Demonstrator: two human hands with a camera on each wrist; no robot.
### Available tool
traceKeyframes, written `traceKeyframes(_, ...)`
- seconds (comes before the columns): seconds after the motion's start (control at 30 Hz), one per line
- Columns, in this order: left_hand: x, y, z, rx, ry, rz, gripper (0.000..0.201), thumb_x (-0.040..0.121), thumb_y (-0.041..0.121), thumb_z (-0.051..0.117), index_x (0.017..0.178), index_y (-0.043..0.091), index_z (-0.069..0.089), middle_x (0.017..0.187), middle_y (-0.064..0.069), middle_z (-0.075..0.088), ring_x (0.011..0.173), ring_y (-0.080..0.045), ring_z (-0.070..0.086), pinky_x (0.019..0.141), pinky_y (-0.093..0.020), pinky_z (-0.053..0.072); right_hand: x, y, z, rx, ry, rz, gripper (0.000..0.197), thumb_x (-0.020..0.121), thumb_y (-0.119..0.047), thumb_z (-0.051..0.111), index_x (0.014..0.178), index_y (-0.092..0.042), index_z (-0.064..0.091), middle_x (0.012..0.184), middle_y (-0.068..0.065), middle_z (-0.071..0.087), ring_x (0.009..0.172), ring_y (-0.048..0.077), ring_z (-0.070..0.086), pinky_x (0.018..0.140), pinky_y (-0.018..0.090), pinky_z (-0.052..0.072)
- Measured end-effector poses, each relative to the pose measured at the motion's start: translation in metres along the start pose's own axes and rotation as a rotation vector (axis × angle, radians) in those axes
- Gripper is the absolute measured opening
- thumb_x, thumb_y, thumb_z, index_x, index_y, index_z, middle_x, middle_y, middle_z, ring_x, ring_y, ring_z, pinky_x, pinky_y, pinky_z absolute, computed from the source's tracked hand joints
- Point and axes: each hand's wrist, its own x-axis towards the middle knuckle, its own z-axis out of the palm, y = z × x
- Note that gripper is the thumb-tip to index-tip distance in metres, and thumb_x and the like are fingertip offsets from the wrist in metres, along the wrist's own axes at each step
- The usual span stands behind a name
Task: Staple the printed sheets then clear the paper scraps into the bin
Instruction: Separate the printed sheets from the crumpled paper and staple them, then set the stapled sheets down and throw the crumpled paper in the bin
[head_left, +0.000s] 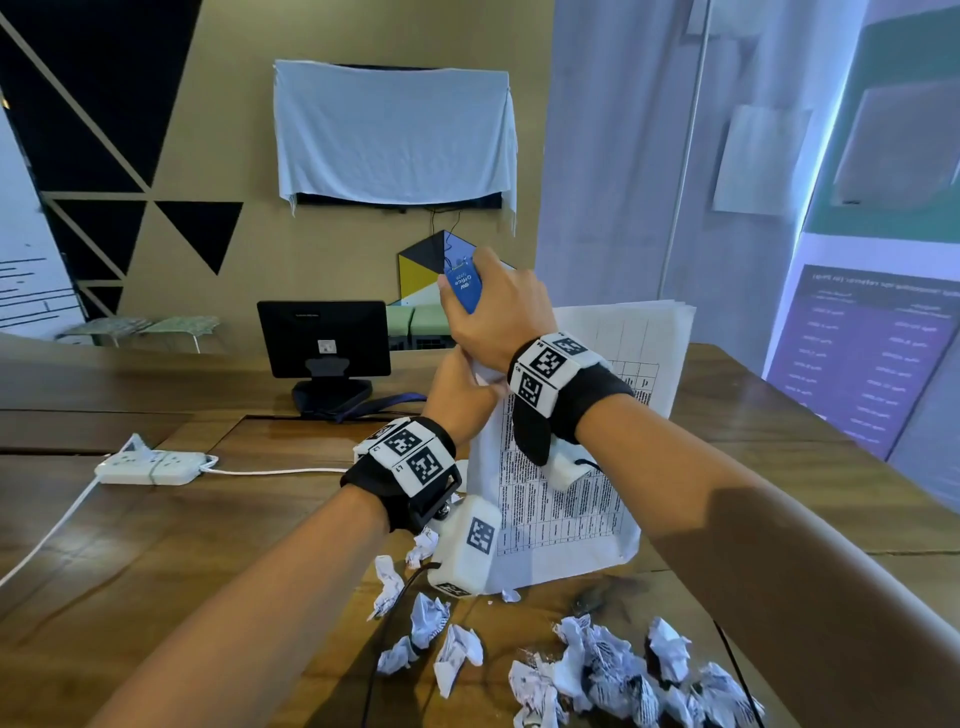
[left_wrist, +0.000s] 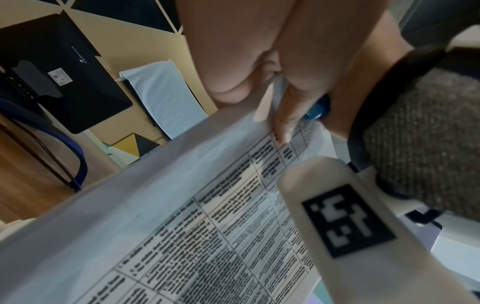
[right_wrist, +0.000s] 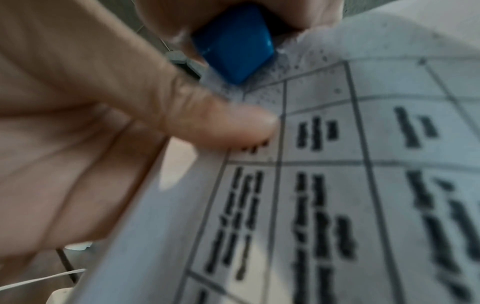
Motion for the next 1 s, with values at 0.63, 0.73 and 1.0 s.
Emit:
traceKeyframes(0.63, 0.000, 0.009, 0.006, -0.099, 0.126, 0.005, 0.031, 0.090, 0.020, 0.060, 0.116, 0.004, 0.059, 0.106, -0.011, 0.067, 0.098, -0.025, 0.064, 0.091, -0.046, 0.053, -0.062, 0.043, -0.156, 0.739, 0.421, 0.344, 0.066, 0.059, -0.060, 0.060, 0.087, -0.001, 0.046, 0.075, 0.030, 0.044, 0.065, 0.035, 0.045, 0.058, 0.040, 0.040)
traceKeyframes(0.73, -0.001, 0.011, 0.008, -0.080, 0.136, 0.015, 0.029, 0.090, 0.018, 0.059, 0.116, 0.003, 0.060, 0.102, -0.007, 0.065, 0.095, -0.022, 0.063, 0.090, -0.042, 0.054, -0.124, 0.055, -0.171, 0.364, 0.217, 0.294, 0.042, 0.077, -0.043, 0.036, 0.080, -0.003, 0.044, 0.048, 0.025, 0.048, 0.045, 0.038, 0.049, 0.046, 0.037, 0.044)
traceKeyframes(1.0, -0.002, 0.011, 0.010, -0.093, 0.164, 0.010, 0.028, 0.091, 0.019, 0.058, 0.115, 0.004, 0.060, 0.104, -0.009, 0.066, 0.097, -0.023, 0.063, 0.091, -0.043, 0.053, -0.267, 0.158, -0.163, -0.475, -0.898, 0.732, 0.043, 0.087, -0.061, 0.040, 0.095, -0.018, 0.043, 0.082, 0.000, 0.064, 0.074, 0.018, 0.062, 0.066, 0.029, 0.045)
